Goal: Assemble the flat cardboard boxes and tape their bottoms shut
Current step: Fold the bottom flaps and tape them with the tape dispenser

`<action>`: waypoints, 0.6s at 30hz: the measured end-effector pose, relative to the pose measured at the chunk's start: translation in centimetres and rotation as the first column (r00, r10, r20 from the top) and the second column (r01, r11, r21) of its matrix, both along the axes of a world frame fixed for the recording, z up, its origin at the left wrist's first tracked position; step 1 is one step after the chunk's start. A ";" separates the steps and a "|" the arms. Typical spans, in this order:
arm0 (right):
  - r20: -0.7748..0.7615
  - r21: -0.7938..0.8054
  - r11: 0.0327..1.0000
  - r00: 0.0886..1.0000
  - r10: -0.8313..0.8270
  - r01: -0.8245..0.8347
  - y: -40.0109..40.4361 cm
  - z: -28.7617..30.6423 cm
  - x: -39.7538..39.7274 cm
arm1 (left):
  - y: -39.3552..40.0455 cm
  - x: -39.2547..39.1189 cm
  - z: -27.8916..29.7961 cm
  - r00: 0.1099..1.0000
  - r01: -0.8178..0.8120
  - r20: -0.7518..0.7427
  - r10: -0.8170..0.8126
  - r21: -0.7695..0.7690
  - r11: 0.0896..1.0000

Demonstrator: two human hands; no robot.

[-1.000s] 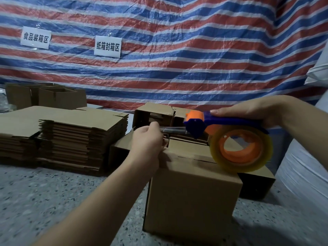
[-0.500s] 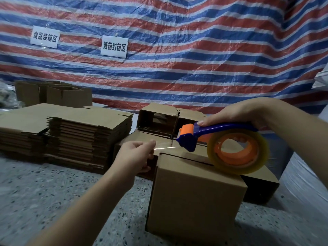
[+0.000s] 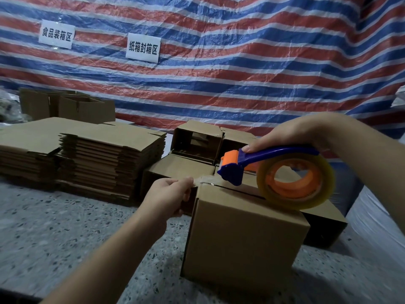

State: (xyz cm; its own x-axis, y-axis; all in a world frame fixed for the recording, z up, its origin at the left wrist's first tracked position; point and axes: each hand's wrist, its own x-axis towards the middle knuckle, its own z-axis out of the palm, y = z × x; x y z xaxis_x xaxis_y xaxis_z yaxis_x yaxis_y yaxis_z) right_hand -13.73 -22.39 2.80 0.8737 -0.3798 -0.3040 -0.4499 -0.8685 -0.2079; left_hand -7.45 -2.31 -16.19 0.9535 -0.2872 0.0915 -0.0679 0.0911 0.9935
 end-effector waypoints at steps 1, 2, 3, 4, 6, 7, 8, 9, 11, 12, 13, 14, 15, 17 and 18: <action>-0.005 -0.007 1.000 1.000 -0.002 0.002 0.1 0.0 0.0 | -0.1 0.0 -0.2 1.000 0.010 -0.005 -0.010 0.001 1.000; -0.008 -0.009 1.000 1.000 -0.003 0.003 0.2 0.0 0.0 | -0.2 -0.1 -0.4 1.000 0.024 -0.012 -0.024 0.003 1.000; -0.008 -0.008 1.000 1.000 -0.005 0.005 0.3 0.0 0.0 | -0.3 -0.3 -0.7 0.999 0.042 -0.019 -0.042 0.005 0.999; -0.007 -0.004 1.000 1.000 -0.006 0.006 0.4 0.0 -0.1 | -0.4 -0.4 -0.8 0.997 0.065 -0.028 -0.065 0.004 0.998; -0.004 0.011 1.000 1.000 -0.007 0.007 0.5 0.0 -0.2 | -0.6 -0.6 -1.0 0.994 0.101 -0.044 -0.101 -0.006 0.995; -0.001 0.019 1.000 1.000 -0.007 0.007 0.5 -0.1 -0.2 | -0.7 -0.7 -1.1 0.993 0.108 -0.046 -0.108 -0.006 0.994; 0.001 0.026 1.000 1.000 -0.003 0.003 0.6 -0.1 -0.3 | -0.7 -0.9 -1.0 0.993 0.108 -0.045 -0.108 -0.004 0.994; 0.004 0.031 1.000 1.000 0.003 -0.003 0.6 -0.1 -0.3 | -0.8 -0.9 -1.1 0.994 0.101 -0.044 -0.101 0.004 0.995; 0.006 0.031 0.999 1.000 0.018 -0.018 0.6 -0.2 -0.2 | -1.0 -1.0 -1.2 0.996 0.074 -0.061 -0.073 0.023 0.997; 0.005 0.027 0.999 1.000 0.027 -0.027 0.7 -0.2 -0.2 | -1.1 -1.0 -1.2 0.995 0.054 -0.087 -0.052 0.024 0.998; 0.003 0.023 0.999 0.999 0.036 -0.036 0.7 -0.3 -0.1 | -1.3 -0.9 -1.4 0.992 0.035 -0.123 -0.032 0.020 0.999; 0.001 0.019 0.999 0.999 0.042 -0.042 0.7 -0.2 -0.1 | -1.4 -0.9 -1.6 0.986 0.024 -0.165 -0.020 0.021 1.000; -0.001 0.014 0.999 0.999 0.045 -0.045 0.7 -0.2 -0.1 | -1.5 -1.0 -1.9 0.979 0.023 -0.205 -0.015 0.034 0.999; -0.007 0.016 0.998 0.998 0.055 -0.055 0.7 -0.2 -0.1 | -1.5 -1.1 -2.8 0.978 -0.002 -0.207 0.018 0.078 0.997; -0.007 0.019 0.998 0.998 0.062 -0.062 0.7 -0.2 0.0 | -1.5 -1.2 -3.1 0.989 -0.040 -0.141 0.053 0.094 0.995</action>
